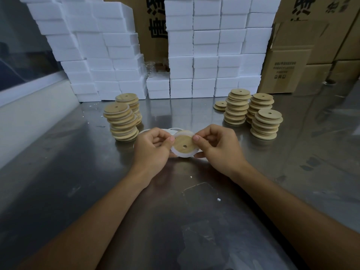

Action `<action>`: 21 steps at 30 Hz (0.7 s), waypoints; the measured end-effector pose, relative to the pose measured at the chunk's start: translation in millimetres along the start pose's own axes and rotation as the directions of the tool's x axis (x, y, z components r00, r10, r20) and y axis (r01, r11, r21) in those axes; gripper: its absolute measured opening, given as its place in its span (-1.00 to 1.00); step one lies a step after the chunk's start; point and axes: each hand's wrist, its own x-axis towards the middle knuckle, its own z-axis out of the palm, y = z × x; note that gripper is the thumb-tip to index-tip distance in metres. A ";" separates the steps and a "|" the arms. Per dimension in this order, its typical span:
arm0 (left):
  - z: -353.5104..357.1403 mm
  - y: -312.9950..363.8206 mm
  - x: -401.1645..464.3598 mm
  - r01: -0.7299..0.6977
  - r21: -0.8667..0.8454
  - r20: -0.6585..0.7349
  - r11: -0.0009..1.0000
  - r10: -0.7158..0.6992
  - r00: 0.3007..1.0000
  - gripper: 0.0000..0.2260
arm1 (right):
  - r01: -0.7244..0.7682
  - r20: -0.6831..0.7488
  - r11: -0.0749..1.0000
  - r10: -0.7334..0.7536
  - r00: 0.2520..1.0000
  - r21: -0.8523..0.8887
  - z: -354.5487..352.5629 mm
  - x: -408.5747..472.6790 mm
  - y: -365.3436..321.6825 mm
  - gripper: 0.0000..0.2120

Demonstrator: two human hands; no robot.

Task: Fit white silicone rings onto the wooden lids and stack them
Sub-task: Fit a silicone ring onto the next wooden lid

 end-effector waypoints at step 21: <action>-15.9 1.3 4.7 -0.302 0.351 0.225 0.886 0.234 0.946 -0.79 | 0.031 0.058 0.996 -0.026 0.998 -0.078 -5.4 -0.5 -1.7 -0.90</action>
